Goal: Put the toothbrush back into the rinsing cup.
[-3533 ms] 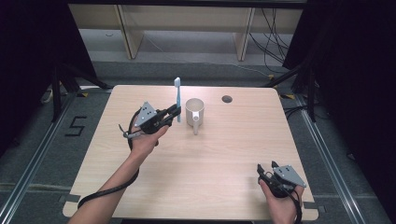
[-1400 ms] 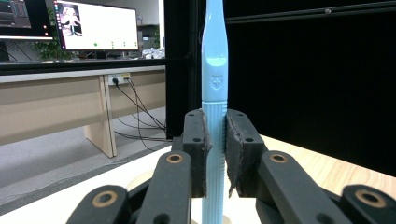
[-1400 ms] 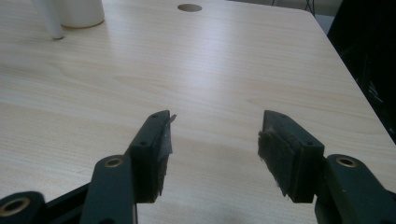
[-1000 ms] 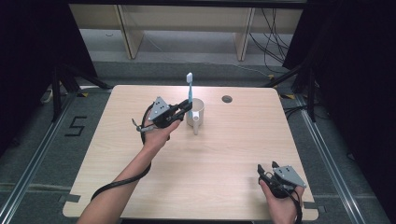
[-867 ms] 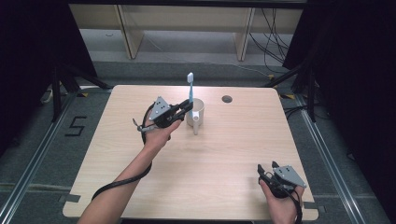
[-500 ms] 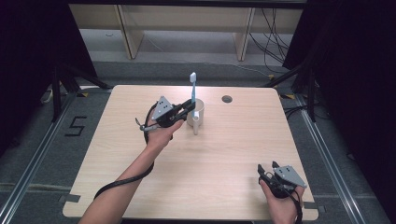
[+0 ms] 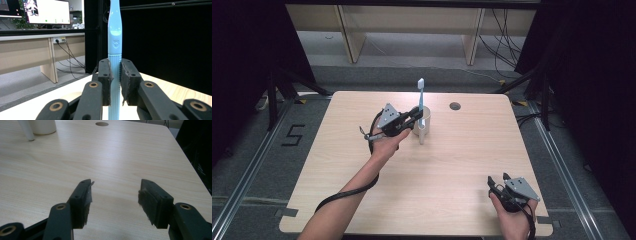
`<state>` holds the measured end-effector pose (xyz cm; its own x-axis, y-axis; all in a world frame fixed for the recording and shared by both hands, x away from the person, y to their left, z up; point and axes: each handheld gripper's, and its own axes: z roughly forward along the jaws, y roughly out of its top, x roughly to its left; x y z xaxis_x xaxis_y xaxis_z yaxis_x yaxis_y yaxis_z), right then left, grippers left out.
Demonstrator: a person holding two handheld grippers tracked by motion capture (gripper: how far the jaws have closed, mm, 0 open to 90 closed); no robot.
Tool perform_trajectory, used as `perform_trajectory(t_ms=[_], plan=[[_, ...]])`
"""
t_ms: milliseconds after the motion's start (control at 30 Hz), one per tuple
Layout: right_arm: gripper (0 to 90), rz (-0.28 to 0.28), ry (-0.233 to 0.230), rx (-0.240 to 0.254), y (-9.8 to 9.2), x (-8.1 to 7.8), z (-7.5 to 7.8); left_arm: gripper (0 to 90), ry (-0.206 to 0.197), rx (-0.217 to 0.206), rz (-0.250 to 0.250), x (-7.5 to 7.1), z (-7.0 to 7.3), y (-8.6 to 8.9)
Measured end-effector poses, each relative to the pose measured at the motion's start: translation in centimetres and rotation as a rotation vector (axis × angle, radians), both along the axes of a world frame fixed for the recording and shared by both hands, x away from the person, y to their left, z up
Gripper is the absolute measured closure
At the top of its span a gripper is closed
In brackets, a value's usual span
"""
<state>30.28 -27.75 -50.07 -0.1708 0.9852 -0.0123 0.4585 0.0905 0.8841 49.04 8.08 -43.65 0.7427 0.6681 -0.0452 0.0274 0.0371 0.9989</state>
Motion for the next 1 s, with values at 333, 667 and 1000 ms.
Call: perform_trajectory(t_ms=[333,667,1000], plan=[[44.2,-0.005,-0.009,0.003,-0.1,0.0,0.0,78.6,0.011,0.002,0.002,0.3,-0.4,-0.3],[44.3,0.013,-0.022,-0.013,-0.2,0.1,0.0,78.6,0.025,0.004,0.006,0.6,-0.9,-0.6],[44.3,0.021,-0.026,-0.016,-0.2,0.1,0.0,78.6,0.027,0.015,0.010,0.9,-1.4,-0.9]])
